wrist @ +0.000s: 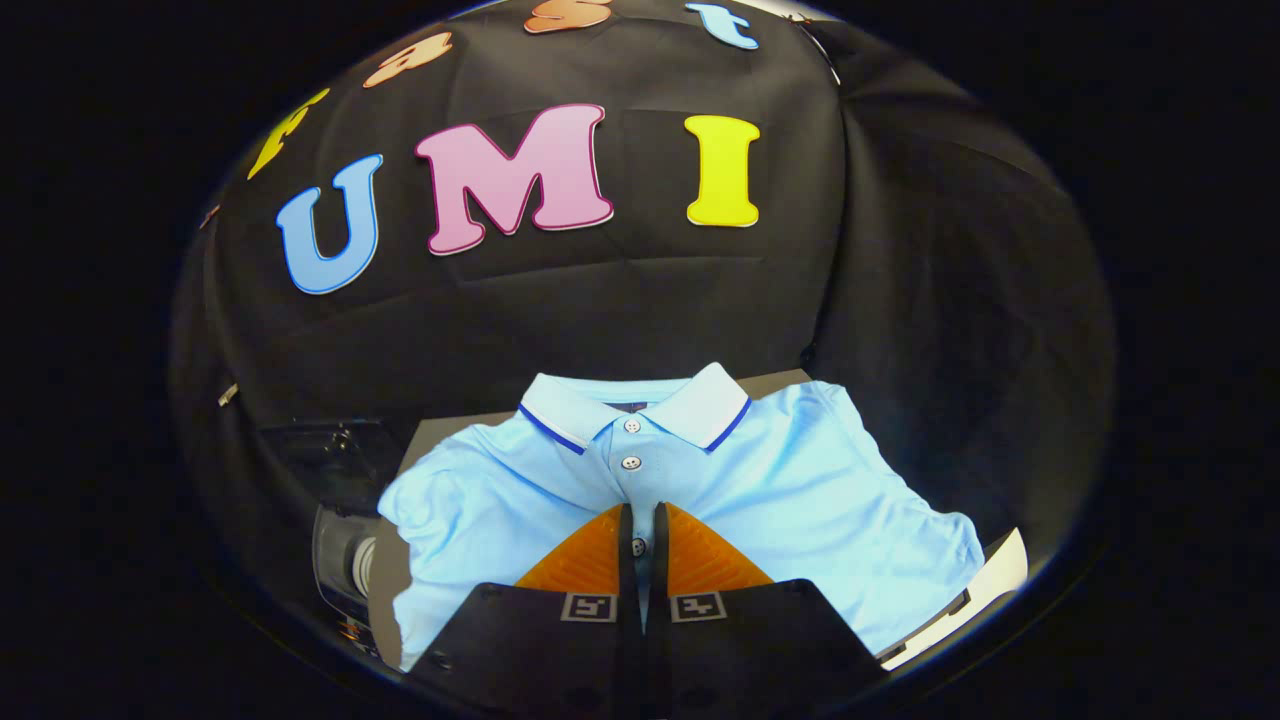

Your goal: Put the clothes into the washing machine and then close the washing machine lid.

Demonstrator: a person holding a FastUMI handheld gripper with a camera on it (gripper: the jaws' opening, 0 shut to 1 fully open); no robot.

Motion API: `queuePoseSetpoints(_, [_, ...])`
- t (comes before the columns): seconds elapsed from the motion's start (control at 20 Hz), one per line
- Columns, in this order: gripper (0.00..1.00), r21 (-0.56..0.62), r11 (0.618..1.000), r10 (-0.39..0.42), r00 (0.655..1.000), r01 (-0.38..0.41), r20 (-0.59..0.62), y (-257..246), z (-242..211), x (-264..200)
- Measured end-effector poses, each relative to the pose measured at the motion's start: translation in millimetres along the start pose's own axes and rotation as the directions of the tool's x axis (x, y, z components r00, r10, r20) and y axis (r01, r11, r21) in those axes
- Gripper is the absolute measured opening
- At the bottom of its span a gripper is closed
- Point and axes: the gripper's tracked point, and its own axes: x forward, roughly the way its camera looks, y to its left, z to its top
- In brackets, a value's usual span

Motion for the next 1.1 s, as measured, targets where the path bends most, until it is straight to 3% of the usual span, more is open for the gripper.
queuePoseSetpoints(0.3, [0.05, -0.038, 0.999, 0.004, 0.996, 0.000, 0.087, 37, 31, -52])
queuePoseSetpoints(0.6, [0.05, -0.049, 0.996, 0.084, 0.979, -0.076, 0.186, 115, 59, -121])
queuePoseSetpoints(1.1, [0.05, -0.134, 0.978, 0.191, 0.953, -0.163, 0.236, 253, 51, -194])
